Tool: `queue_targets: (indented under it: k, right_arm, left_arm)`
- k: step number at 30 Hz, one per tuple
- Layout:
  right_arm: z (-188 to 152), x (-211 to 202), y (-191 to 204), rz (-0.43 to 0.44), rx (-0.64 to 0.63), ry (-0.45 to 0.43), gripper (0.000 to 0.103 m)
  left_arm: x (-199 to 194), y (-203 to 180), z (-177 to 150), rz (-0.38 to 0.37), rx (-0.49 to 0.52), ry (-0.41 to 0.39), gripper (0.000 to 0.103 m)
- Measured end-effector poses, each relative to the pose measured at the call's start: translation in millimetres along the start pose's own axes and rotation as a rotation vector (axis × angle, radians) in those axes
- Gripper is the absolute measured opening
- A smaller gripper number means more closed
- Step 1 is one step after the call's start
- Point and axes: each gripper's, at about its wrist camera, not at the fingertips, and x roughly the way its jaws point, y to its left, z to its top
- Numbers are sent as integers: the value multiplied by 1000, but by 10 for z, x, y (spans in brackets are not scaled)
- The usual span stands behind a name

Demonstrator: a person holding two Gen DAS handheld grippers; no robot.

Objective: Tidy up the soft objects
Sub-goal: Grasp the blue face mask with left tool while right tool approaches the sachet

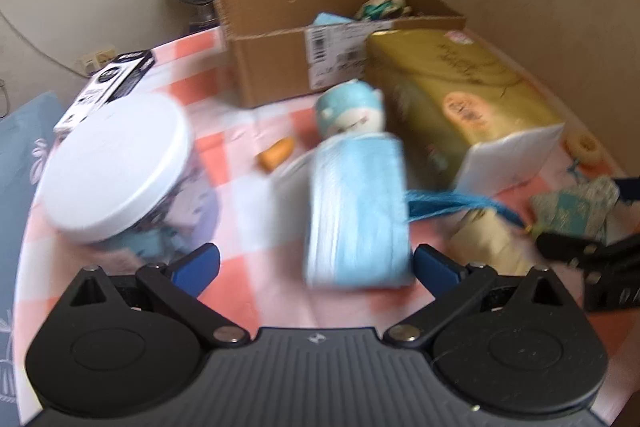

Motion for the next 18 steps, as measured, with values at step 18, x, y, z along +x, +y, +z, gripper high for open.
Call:
queue_targets:
  k: [18]
  right_arm:
    - [-37,-22,-6,12,-17,-24,103]
  left_arm:
    - [130,-104,141,-76,69,-80,70]
